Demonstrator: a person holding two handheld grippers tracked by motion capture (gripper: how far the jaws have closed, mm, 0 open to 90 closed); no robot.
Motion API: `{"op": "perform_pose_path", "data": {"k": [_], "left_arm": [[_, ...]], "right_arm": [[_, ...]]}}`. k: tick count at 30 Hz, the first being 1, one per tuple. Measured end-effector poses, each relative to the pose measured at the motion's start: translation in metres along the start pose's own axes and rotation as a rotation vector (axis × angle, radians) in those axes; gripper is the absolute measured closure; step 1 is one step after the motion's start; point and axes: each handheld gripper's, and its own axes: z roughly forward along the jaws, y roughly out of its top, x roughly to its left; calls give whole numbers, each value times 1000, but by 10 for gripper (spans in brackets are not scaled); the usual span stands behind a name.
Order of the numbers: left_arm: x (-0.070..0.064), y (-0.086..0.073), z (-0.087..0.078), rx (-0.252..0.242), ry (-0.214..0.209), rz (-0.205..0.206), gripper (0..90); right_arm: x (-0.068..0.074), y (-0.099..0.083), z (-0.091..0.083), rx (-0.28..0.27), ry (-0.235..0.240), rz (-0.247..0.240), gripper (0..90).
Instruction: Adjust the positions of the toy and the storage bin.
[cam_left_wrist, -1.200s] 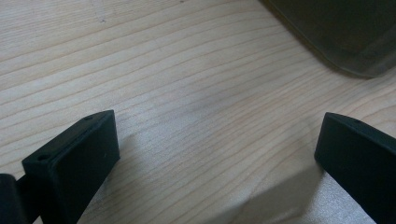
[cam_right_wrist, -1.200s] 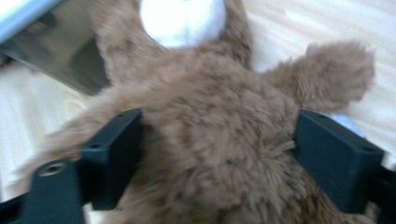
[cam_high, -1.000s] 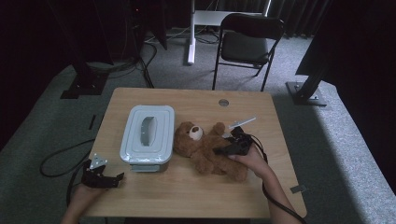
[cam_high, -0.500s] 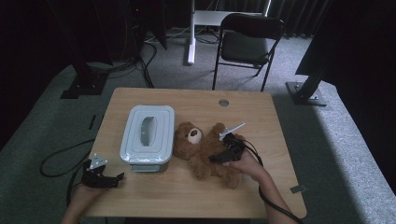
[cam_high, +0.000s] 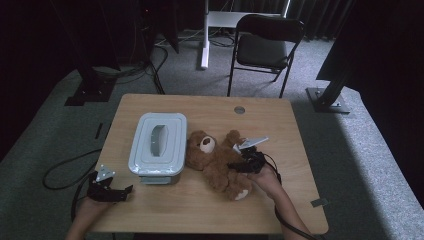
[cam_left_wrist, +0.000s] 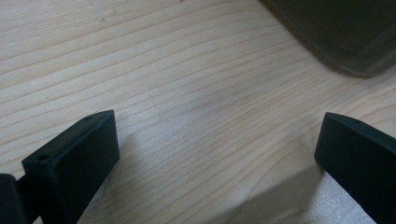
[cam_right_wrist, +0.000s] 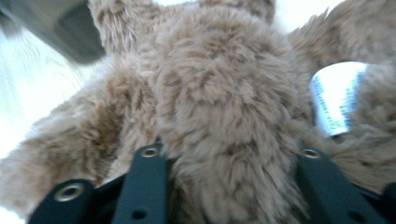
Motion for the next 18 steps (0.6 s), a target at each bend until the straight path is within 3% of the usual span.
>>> {"op": "perform_pose_path", "data": {"k": [1,2,7,9,11,13,15,18], "left_arm": [[0,0,0,1,0,0,5],[0,0,0,0,0,0,5],[0,0,0,0,0,0,5],[0,0,0,0,-1,0,5],[0,0,0,0,-1,1,5],[0,0,0,0,-1,1,5],[0,0,0,0,-1,1,5],[0,0,0,1,-1,1,5]], "right_arm": [[0,0,0,0,0,0,659],[-4,0,-5,-31,11,29,664],[-11,2,-10,-47,-2,63,673],[-21,4,-20,-84,-34,113,675],[-25,5,-24,-93,-43,124,675],[-39,8,-39,-152,-88,196,676],[-44,8,-45,-171,-109,219,676],[-62,11,-60,-205,-196,286,675]]}}
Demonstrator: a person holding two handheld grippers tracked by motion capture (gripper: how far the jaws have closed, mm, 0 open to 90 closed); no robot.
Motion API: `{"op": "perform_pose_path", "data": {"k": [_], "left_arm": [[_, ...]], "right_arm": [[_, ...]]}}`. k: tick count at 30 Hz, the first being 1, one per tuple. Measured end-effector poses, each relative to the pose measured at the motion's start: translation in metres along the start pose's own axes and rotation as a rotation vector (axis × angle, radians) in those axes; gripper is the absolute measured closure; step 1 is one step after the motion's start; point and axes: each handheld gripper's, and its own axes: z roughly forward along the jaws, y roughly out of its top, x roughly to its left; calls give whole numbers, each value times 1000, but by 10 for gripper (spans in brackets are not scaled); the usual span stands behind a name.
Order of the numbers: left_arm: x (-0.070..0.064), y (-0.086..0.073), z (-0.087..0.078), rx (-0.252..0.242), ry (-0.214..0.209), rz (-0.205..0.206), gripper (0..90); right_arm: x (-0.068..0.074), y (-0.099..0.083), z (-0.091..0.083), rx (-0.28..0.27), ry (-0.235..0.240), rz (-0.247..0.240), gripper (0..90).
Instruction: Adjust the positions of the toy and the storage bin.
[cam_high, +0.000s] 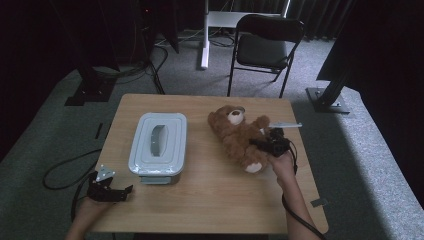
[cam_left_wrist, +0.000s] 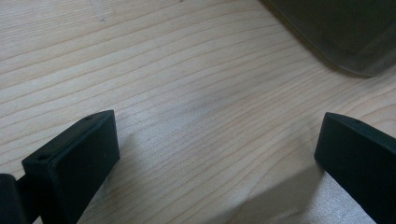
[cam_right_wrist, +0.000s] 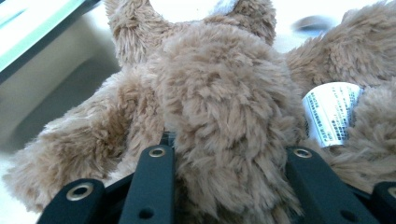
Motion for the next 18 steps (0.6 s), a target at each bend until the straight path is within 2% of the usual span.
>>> {"op": "perform_pose_path", "data": {"k": [1,2,3,4,5,6,7,8,9,12,13,15,18], "left_arm": [[0,0,0,0,0,0,5],[0,0,0,0,0,0,5],[0,0,0,0,0,0,5],[0,0,0,0,0,0,5],[0,0,0,0,0,0,5],[0,0,0,0,-1,1,5],[0,0,0,0,-1,1,5],[0,0,0,-1,-1,1,5],[0,0,0,0,-2,1,5],[0,0,0,0,-2,1,5],[0,0,0,0,-2,2,5],[0,0,0,0,-2,3,5],[0,0,0,0,-3,3,5]], "right_arm": [[0,0,0,0,0,0,675],[-18,10,-5,-33,-143,52,674],[-18,10,-5,-33,-143,52,674],[-24,12,-6,-46,-181,73,674],[-34,17,-7,-68,-254,108,674],[-34,17,-7,-68,-254,108,674],[-39,19,-7,-83,-288,137,674],[-45,24,-5,-103,-359,167,675],[-45,24,-5,-103,-359,167,675],[-54,30,0,-131,-447,236,673],[-57,31,3,-140,-463,268,673],[-63,33,9,-155,-484,318,671],[-69,31,25,-134,-498,370,660]]}}
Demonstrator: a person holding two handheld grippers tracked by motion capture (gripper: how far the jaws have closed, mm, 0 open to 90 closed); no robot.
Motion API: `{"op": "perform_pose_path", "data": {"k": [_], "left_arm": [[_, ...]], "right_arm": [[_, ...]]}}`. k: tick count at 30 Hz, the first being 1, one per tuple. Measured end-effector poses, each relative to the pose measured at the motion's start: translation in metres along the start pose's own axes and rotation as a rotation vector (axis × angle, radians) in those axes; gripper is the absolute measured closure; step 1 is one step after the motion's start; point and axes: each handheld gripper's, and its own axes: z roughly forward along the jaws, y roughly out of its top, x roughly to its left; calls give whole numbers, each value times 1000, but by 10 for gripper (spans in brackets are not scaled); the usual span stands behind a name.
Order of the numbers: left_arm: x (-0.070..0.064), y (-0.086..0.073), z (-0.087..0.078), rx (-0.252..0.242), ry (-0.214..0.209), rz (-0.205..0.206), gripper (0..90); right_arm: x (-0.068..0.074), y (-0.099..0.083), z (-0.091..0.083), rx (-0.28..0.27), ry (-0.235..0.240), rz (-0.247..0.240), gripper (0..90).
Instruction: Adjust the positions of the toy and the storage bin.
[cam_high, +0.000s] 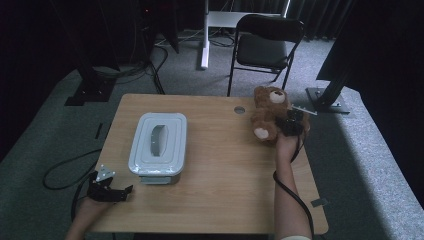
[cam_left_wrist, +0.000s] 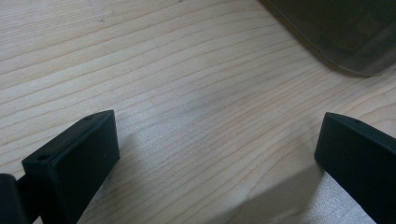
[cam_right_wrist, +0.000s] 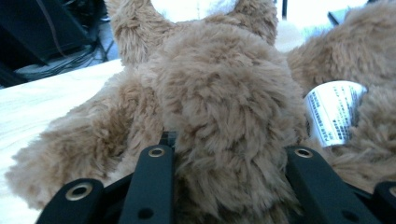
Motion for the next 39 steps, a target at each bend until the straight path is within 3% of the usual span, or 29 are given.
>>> {"op": "perform_pose_path", "data": {"k": [3,4,9,13,20,22,25,30,34,39], "left_arm": [[0,0,0,0,0,0,5],[0,0,0,0,0,0,5],[0,0,0,0,0,0,5],[0,0,0,-1,-6,7,5],[-1,1,0,-8,-37,10,5],[-1,2,1,-5,-23,-2,5],[-1,4,2,-35,-13,25,5],[4,15,-2,-78,6,8,5],[13,27,0,-81,28,-17,5],[19,38,7,-82,30,-34,5]], "right_arm": [[5,-11,21,71,-22,2,633],[6,-16,24,57,-34,-3,617],[8,-17,23,50,-36,-27,457],[3,-15,21,65,-23,-15,297],[-7,-6,13,111,12,12,146],[-10,-4,9,109,10,-3,135],[-12,0,-1,108,58,-8,139],[-6,7,-20,37,84,-21,135],[11,11,-34,3,119,-71,135],[37,9,-43,-5,207,-123,137]]}}
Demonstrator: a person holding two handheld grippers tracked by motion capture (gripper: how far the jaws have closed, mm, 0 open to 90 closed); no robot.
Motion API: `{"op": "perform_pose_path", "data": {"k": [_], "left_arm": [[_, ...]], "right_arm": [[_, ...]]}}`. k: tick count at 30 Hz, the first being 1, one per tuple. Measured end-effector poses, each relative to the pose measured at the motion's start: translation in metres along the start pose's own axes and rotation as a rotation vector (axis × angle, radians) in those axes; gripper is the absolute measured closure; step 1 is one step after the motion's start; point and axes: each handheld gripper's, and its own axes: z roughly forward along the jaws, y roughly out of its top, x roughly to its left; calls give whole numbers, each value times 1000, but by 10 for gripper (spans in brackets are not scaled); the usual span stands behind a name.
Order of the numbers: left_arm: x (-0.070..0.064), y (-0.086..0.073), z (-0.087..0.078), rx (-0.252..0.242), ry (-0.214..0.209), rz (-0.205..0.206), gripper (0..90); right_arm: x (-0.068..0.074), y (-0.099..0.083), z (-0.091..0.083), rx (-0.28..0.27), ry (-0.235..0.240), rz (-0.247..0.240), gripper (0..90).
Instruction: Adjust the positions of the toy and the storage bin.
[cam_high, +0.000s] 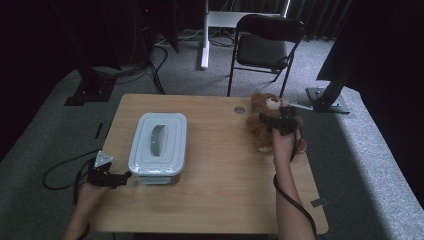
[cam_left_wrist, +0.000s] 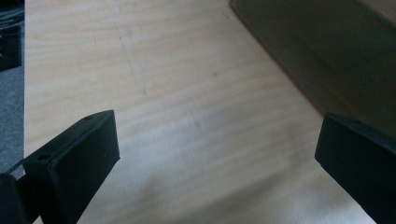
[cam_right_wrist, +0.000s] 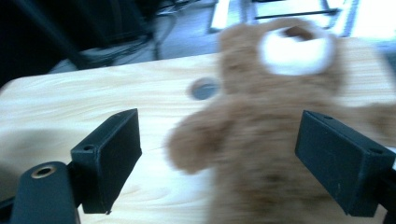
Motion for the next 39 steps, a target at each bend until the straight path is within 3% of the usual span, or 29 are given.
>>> {"op": "perform_pose_path", "data": {"k": [9,15,18,22,29,39], "left_arm": [[-5,13,8,0,-25,31,5],[-12,19,12,10,-34,57,5],[-13,21,13,12,-29,64,5],[-17,23,14,13,-40,65,5],[-28,26,18,14,-71,79,5],[-48,40,30,41,-110,92,5]], "right_arm": [[54,-17,21,63,140,-133,126],[81,-37,49,146,172,-199,126],[92,-47,58,160,193,-232,127],[100,-56,69,196,223,-256,127],[105,-70,90,255,260,-246,127],[107,-73,104,266,280,-257,127]]}}
